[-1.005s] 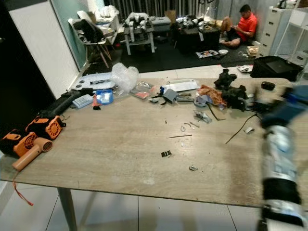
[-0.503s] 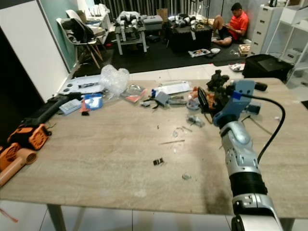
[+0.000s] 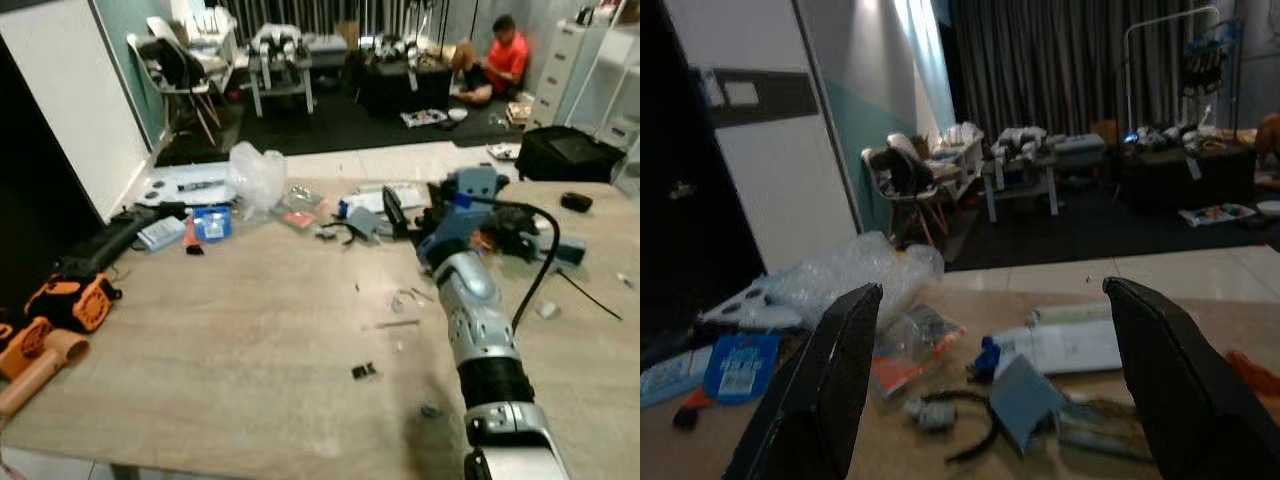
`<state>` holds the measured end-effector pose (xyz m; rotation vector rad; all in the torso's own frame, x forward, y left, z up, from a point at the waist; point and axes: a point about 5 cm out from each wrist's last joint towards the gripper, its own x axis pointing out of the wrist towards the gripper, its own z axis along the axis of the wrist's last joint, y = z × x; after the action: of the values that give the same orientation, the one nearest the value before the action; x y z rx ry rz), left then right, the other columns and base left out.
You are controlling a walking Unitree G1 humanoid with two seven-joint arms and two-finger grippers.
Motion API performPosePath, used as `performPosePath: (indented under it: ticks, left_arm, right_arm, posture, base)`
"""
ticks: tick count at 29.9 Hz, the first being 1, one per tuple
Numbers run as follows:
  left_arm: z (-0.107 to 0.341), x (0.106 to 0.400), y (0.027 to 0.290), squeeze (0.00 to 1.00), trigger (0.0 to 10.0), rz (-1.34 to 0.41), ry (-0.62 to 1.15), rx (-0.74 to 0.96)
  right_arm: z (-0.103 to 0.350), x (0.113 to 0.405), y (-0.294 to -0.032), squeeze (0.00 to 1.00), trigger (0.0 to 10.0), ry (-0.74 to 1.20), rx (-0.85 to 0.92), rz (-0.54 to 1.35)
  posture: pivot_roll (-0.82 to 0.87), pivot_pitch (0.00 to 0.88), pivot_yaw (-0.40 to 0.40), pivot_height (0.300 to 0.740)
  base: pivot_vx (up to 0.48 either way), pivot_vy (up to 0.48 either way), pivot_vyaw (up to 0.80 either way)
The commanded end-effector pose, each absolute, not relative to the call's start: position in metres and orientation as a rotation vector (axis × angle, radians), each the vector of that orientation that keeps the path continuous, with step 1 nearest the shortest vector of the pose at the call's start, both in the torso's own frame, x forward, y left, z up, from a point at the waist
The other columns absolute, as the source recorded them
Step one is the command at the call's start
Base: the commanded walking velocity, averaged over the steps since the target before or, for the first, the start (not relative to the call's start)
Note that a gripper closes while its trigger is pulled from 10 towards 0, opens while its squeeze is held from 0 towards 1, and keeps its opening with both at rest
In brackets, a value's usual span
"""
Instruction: Picking trash to rubbish bin
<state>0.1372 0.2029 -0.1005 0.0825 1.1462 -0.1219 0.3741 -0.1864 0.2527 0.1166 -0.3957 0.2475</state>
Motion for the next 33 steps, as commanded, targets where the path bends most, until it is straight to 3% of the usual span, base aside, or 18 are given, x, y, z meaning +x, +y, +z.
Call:
performPosePath:
  ticks: [1, 17, 22, 33]
  left_arm:
    - [-0.103, 0.130, 0.204, 0.00, 10.0, -0.116, 1.164, 0.078]
    - [-0.104, 0.126, 0.202, 0.00, 10.0, -0.119, 1.167, 0.079]
    - [-0.107, 0.118, 0.204, 0.00, 10.0, -0.117, 1.183, 0.099]
    - [-0.113, 0.087, 0.212, 0.00, 10.0, -0.073, 1.234, 0.091]
  right_arm:
    - [0.251, 0.372, -0.190, 0.00, 10.0, -0.392, 0.111, 0.241]
    - [0.243, 0.377, -0.196, 0.00, 10.0, -0.333, 0.000, 0.189]
    - [0.245, 0.383, -0.186, 0.00, 10.0, -0.324, -0.034, 0.212]
    - [0.214, 0.397, -0.206, 0.00, 10.0, -0.062, -0.194, 0.057]
  posture:
    - [-0.14, 0.080, 0.088, 0.740]
    - [-0.14, 0.124, 0.088, 0.740]
    - [-0.13, 0.156, 0.084, 0.740]
    - [-0.07, 0.230, 0.066, 0.740]
  base:
    - [0.000, 0.000, 0.00]
    - [0.000, 0.000, 0.00]
    - [0.000, -0.431, 0.00]
    - [0.000, -0.039, 0.00]
